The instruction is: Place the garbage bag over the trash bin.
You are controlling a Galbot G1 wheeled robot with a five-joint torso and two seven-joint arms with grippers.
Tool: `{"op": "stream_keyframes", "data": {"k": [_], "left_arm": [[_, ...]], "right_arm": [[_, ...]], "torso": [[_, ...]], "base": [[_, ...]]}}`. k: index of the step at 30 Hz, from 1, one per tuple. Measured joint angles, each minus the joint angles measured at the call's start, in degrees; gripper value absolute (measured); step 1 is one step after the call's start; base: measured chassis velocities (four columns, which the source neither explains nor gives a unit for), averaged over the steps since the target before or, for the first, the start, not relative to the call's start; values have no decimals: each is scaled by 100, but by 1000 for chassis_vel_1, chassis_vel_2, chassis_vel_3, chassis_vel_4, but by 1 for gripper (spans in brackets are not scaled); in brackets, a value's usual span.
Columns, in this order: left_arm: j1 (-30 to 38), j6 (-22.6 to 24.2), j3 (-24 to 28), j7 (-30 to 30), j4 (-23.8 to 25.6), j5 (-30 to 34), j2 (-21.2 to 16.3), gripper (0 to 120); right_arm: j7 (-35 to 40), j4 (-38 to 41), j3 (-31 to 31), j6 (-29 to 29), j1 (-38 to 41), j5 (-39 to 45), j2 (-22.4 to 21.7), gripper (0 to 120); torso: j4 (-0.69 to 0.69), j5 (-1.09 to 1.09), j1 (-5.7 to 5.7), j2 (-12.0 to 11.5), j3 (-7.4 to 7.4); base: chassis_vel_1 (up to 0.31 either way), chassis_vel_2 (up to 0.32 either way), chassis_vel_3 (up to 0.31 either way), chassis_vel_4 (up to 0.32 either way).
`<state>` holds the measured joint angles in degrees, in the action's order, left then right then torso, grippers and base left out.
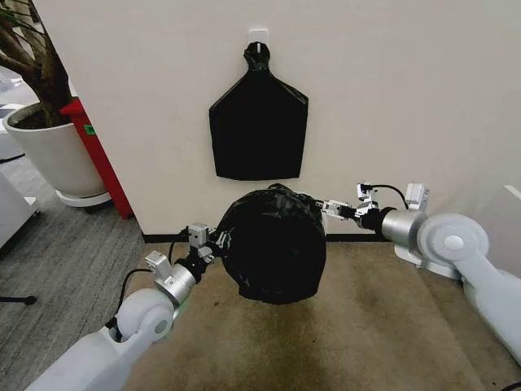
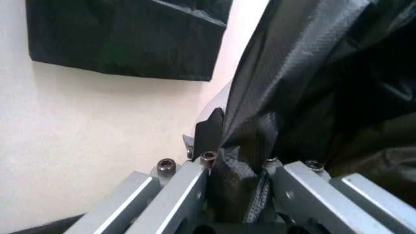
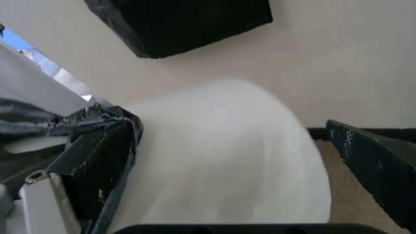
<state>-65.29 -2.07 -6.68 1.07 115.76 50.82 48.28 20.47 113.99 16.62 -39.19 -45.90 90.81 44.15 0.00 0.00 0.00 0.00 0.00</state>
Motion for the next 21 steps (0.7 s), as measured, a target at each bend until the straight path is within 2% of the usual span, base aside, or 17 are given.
{"op": "stream_keyframes", "data": {"k": [10, 21], "left_arm": [[-180, 22, -19, 69, 151, 70, -18, 1], [-155, 115, -26, -76, -79, 362, 69, 1]], "right_arm": [[-447, -447, -229, -4, 192, -513, 145, 100], [-207, -14, 22, 35, -53, 6, -93, 100]], "torso": [[0, 1, 0, 0, 0], [0, 0, 0, 0, 0]], "base": [[0, 0, 0, 0], [0, 0, 0, 0]]}}
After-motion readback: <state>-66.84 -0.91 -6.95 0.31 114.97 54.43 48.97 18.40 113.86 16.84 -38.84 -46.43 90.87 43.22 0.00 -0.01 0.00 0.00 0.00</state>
